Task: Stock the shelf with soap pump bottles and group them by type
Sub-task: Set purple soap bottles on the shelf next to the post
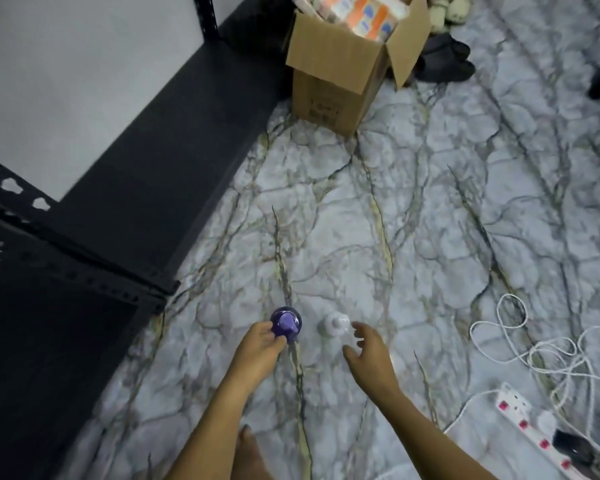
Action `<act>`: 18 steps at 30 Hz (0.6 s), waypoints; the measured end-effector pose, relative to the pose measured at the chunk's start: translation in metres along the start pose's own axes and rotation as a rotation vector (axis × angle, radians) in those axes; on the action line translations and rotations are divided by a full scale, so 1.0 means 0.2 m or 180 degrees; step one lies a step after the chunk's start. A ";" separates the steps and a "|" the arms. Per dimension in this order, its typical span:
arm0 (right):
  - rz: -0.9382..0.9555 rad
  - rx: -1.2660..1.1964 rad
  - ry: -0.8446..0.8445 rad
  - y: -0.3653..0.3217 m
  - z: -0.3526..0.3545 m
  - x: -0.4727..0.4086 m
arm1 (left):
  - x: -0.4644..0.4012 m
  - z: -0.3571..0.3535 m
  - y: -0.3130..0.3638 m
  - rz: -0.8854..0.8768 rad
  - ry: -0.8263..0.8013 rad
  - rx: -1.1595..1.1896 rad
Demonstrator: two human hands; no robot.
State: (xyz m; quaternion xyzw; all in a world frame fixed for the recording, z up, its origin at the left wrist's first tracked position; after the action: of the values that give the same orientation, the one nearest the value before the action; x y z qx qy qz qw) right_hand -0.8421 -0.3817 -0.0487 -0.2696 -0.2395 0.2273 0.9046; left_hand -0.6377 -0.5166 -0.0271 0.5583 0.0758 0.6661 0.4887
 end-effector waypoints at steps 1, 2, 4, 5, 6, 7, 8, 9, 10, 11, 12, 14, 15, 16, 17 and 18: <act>-0.0080 -0.0106 -0.0024 0.00 -0.02 -0.01 | 0.00 -0.01 -0.02 0.0129 -0.0001 0.0153; -0.0172 -0.0224 -0.0028 0.01 -0.03 -0.01 | -0.01 -0.03 -0.04 0.0216 -0.0019 0.0281; -0.0350 -0.0437 0.0008 0.02 -0.05 -0.02 | 0.00 -0.08 -0.05 0.0345 -0.0132 0.0506; -0.0423 -0.0517 0.0031 0.02 -0.05 -0.02 | 0.00 -0.11 -0.05 0.0413 -0.0181 0.0613; -0.0485 -0.0583 0.0057 0.02 -0.05 -0.02 | 0.00 -0.13 -0.05 0.0475 -0.0210 0.0718; -0.0549 -0.0629 0.0073 0.03 -0.06 -0.03 | 0.00 -0.15 -0.05 0.0521 -0.0225 0.0801; -0.0602 -0.0677 0.0075 0.03 -0.06 -0.03 | -0.01 -0.17 -0.05 0.0558 -0.0240 0.0883; -0.0643 -0.0719 0.0067 0.03 -0.07 -0.04 | -0.02 -0.18 -0.05 0.0586 -0.0246 0.0941; -0.0670 -0.0757 0.0067 0.02 -0.07 -0.04 | -0.03 -0.20 -0.06 0.0622 -0.0246 0.1000; -0.0690 -0.0777 0.0064 0.03 -0.08 -0.05 | -0.03 -0.21 -0.06 0.0664 -0.0232 0.1068; -0.0704 -0.0805 0.0062 0.03 -0.08 -0.05 | -0.04 -0.22 -0.07 0.0707 -0.0204 0.1150; -0.0724 -0.0862 0.0067 0.03 -0.09 -0.06 | -0.03 -0.22 -0.08 0.0774 -0.0153 0.1292; -0.0735 -0.0884 0.0072 0.04 -0.09 -0.07 | -0.03 -0.22 -0.08 0.0794 -0.0149 0.1353; -0.0736 -0.0911 0.0082 0.04 -0.09 -0.07 | -0.03 -0.22 -0.08 0.0812 -0.0152 0.1399; -0.0750 -0.0935 0.0085 0.04 -0.09 -0.07 | -0.03 -0.21 -0.08 0.0819 -0.0160 0.1417; -0.0775 -0.0988 0.0092 0.05 -0.09 -0.07 | -0.02 -0.21 -0.07 0.0826 -0.0171 0.1416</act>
State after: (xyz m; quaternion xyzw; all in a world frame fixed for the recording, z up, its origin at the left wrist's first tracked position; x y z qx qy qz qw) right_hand -0.8460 -0.3899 -0.0721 -0.3781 -0.2895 0.0727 0.8763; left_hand -0.6646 -0.4939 -0.0553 0.6746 0.1352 0.6752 0.2661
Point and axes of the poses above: each hand's wrist, its own x-axis away from the middle knuckle, its own z-axis out of the back of the hand, y = z × x, the point moved 10 cm from there along -x, towards the middle knuckle, and after that the axes turned 15 degrees about y, right-handed, at the moved point
